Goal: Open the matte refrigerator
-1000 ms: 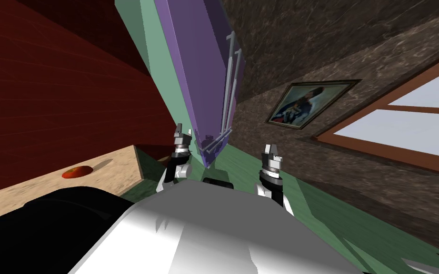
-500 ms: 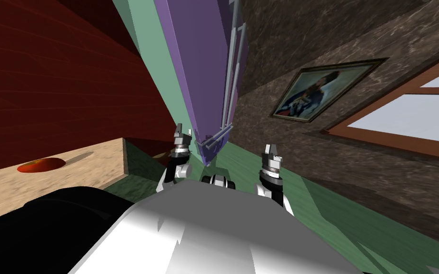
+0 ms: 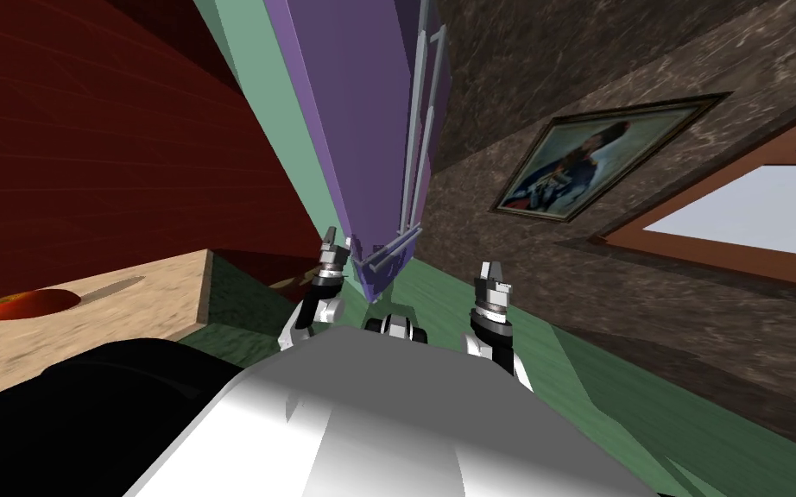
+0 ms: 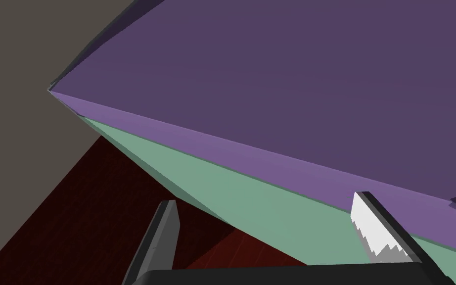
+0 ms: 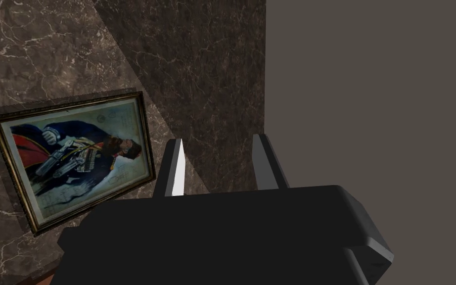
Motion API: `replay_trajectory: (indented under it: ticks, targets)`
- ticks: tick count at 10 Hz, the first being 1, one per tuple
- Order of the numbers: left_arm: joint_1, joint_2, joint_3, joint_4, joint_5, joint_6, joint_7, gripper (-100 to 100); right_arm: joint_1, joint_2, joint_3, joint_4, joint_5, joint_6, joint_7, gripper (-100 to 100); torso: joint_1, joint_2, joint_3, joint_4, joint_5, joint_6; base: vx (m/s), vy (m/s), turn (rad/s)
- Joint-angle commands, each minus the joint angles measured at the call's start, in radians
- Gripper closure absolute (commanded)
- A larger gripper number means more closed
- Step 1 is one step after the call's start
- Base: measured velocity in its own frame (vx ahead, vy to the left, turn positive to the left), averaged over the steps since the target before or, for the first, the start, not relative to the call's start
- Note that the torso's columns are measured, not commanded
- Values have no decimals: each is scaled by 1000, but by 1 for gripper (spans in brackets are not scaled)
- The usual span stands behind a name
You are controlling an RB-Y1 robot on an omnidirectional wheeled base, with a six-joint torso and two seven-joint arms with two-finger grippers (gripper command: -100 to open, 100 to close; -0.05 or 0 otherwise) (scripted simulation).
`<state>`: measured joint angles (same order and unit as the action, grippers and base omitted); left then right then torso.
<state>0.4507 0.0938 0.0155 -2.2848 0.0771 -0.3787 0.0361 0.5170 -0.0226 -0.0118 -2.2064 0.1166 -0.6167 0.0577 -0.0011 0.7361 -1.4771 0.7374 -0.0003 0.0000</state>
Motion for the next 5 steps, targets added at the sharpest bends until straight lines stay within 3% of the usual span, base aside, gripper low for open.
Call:
replay_trajectory:
  ticks: [1, 5]
  targets:
    - [-10, 46, 11, 58, 22, -28, 24, -100, 0, 0, 0, 0, 0, 0, 0, 0, 0, 1, 0, 0, 0, 0, 154, -104, 21]
    - [-25, 76, 27, 158, 60, -73, 63, -100, 0, 0, 0, 0, 0, 0, 0, 0, 0, 2, 1, 1, 0, 0, 156, -98, 23]
